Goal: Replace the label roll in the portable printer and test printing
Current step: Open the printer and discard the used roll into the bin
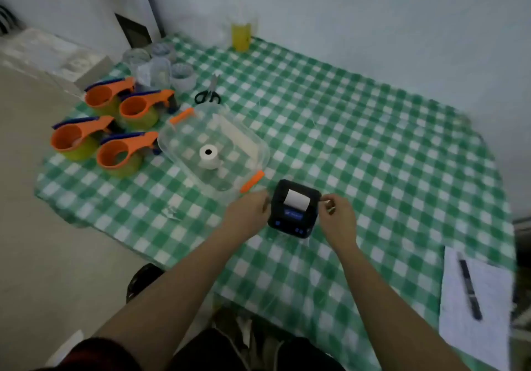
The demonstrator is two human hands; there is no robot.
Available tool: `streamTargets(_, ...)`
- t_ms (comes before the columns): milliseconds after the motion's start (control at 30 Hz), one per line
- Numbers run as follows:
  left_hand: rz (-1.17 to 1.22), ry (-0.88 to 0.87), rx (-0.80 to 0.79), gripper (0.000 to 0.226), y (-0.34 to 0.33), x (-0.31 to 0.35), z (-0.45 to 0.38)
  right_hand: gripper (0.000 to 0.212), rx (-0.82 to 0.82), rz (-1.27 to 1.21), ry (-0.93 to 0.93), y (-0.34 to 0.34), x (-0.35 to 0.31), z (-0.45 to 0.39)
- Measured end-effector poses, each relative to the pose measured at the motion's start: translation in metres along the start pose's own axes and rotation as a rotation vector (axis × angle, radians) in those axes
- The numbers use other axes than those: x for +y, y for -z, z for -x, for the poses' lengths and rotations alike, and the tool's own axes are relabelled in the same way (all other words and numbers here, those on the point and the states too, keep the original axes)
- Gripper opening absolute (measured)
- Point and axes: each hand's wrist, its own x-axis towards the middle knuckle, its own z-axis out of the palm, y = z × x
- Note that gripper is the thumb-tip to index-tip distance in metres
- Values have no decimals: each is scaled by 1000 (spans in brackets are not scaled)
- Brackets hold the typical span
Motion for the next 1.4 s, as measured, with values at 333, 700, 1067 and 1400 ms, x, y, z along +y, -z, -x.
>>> streamTargets(333, 163, 138, -19, 45, -44, 8, -25, 26, -273, -373, -353, -4, 25, -31)
streamTargets(700, 303, 228, -64, 42, -43, -2, -40, 32, -428, -62, -495, 5, 12, -56)
streamTargets(1067, 342, 258, -45, 41, -47, -6, -43, 24, -434, 81, -522, 5, -7, -62)
streamTargets(1400, 396, 260, -62, 43, -45, -7, -42, 19, -410, 270, -189, 17, -5, -57)
